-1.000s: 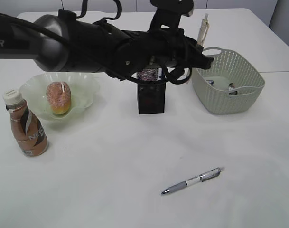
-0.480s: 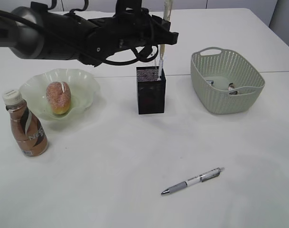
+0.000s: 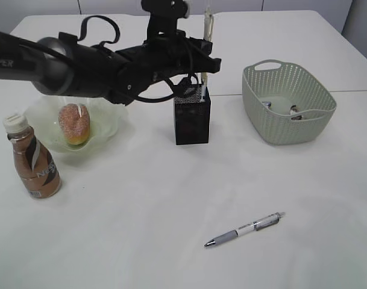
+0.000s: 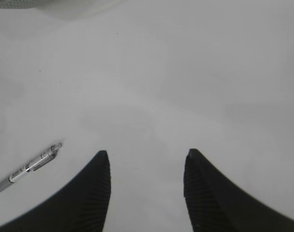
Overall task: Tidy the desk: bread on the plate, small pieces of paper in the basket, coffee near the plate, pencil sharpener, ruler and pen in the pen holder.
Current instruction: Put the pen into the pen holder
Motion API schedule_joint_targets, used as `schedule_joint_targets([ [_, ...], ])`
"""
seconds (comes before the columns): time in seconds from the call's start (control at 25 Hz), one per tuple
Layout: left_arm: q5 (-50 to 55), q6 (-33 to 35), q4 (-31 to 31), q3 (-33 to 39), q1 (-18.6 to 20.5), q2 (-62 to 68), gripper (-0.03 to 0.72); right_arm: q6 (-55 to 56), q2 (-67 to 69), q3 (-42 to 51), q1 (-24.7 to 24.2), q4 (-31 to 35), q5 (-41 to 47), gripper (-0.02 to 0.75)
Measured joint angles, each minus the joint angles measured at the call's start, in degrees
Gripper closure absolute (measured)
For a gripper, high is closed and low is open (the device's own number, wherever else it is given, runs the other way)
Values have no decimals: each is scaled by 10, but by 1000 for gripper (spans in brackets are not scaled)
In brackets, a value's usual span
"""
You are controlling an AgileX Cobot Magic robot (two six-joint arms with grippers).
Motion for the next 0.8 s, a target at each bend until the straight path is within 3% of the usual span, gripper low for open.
schedule_joint_targets([
  [0.28, -22, 0, 0, 0, 3, 24, 620, 0, 0, 0, 0, 0, 0, 342],
  [0.8, 51, 0, 0, 0, 4, 24, 620, 0, 0, 0, 0, 0, 0, 343],
])
